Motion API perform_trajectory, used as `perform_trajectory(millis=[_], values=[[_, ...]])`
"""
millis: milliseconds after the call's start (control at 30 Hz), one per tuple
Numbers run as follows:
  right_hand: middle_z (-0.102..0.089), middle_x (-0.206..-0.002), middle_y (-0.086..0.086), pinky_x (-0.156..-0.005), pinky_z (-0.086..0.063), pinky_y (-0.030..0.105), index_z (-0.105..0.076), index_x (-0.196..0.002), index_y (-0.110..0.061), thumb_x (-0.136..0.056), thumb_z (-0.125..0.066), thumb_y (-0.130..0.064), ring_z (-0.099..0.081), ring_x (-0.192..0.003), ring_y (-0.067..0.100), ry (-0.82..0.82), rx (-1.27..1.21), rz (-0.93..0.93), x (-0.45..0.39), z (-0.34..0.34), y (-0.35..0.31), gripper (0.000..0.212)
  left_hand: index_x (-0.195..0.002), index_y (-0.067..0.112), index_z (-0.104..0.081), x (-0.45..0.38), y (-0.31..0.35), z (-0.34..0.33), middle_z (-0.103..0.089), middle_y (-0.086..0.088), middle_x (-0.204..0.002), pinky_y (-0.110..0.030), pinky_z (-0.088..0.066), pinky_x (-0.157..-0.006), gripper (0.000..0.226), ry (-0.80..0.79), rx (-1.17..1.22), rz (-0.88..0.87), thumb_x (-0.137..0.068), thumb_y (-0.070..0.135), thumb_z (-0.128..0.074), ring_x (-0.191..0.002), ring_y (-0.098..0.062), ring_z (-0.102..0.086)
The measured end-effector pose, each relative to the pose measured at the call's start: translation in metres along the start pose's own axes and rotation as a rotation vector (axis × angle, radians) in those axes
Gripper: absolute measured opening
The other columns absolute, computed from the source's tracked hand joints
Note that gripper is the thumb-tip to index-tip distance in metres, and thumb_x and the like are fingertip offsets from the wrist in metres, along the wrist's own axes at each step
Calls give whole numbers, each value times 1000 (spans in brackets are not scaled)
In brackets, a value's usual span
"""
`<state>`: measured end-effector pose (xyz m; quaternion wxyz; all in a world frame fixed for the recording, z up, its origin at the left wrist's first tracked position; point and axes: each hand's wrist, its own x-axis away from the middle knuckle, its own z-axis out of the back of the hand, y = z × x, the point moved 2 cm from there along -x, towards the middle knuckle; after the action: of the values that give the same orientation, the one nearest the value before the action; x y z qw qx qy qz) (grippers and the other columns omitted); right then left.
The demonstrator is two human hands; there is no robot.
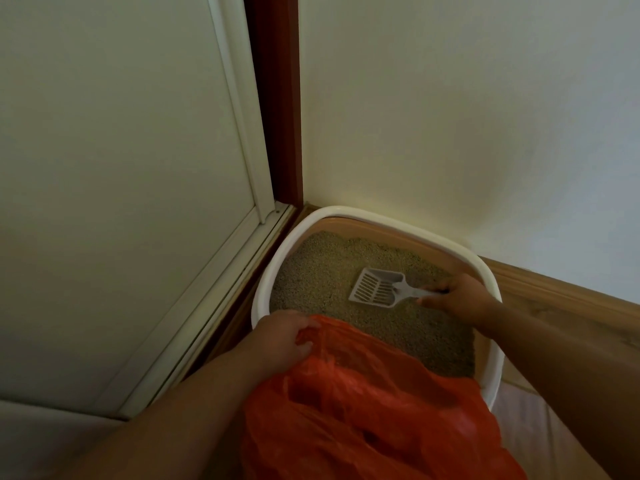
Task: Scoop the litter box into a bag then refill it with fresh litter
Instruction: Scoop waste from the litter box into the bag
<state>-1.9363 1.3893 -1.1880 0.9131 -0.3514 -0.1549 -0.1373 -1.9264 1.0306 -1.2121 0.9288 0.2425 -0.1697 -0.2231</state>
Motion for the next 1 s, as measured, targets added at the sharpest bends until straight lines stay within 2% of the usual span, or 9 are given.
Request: perform_trajectory(millis=[133, 233, 300, 400, 567, 633, 767, 867, 1000], values=[[-67, -70, 1, -51, -44, 26, -78, -104, -21, -87, -78, -25, -54, -56, 13, 46, 104, -37, -12, 13, -2, 17, -131, 32, -68, 2, 4, 2, -67, 13, -127, -28, -46, -106, 34, -21, -36, -44, -97, 32, -61, -119, -3, -57], [-71, -82, 3, -68, -58, 37, -78, -107, -21, -89, -77, -26, -66, -72, 19, 36, 216, -34, -19, 25, -2, 19, -127, 32, -71, 3, 6, 3, -69, 15, -125, -26, -44, -107, 31, -11, -36, -67, -98, 31, -60, -118, 0, -58], [-72, -85, 4, -73, -60, 39, -78, -105, -23, -90, -75, -28, -69, -77, 20, 42, 220, -37, -20, 30, -1, 17, -125, 33, -72, 3, 6, 3, -70, 15, -123, -21, -42, -104, 30, -6, -47, -66, -98, 32, -60, -116, 0, -57], [-71, -85, 2, -65, -54, 31, -77, -105, -25, -91, -73, -32, -66, -76, 17, 1, 285, -33, -18, 28, 2, 16, -120, 35, -74, 3, 5, 3, -72, 14, -115, -23, -46, -100, 27, -20, -65, -48, -97, 36, -59, -109, -1, -59], [-72, -78, 7, -68, -59, 41, -77, -90, -25, -91, -71, -41, -70, -74, 26, 92, 235, -41, -16, 28, 4, 17, -116, 37, -75, 1, 3, 1, -73, 14, -111, -30, -50, -97, 27, -36, -86, -25, -95, 40, -59, -105, -1, -60], [-72, -75, 11, -63, -57, 40, -75, -83, -22, -91, -71, -43, -70, -70, 29, 112, 233, -51, -14, 23, 3, 23, -117, 37, -75, 0, 4, 0, -72, 13, -111, -31, -48, -100, 27, -36, -93, -16, -95, 40, -59, -106, -3, -59], [-65, -63, 6, -47, -43, 26, -72, -76, -17, -92, -71, -38, -57, -51, 16, 181, 238, -97, -15, 14, -3, 26, -119, 38, -73, -2, 6, -1, -71, 12, -113, -35, -43, -104, 27, -33, -134, -16, -97, 41, -58, -112, -7, -56], [-58, -57, 0, -40, -32, 19, -68, -74, -14, -92, -71, -34, -51, -45, 10, 237, 241, -125, -17, 11, -9, 27, -119, 38, -74, -2, 6, -2, -71, 13, -114, -34, -43, -105, 27, -36, -120, -8, -97, 41, -58, -113, -6, -57], [-67, -66, 6, -45, -45, 27, -73, -85, -10, -93, -71, -31, -61, -54, 18, 248, 114, -145, -28, -3, -16, 22, -120, 37, -74, -1, 7, -1, -71, 15, -114, -32, -42, -106, 27, -19, -104, -19, -98, 39, -59, -112, -3, -56]])
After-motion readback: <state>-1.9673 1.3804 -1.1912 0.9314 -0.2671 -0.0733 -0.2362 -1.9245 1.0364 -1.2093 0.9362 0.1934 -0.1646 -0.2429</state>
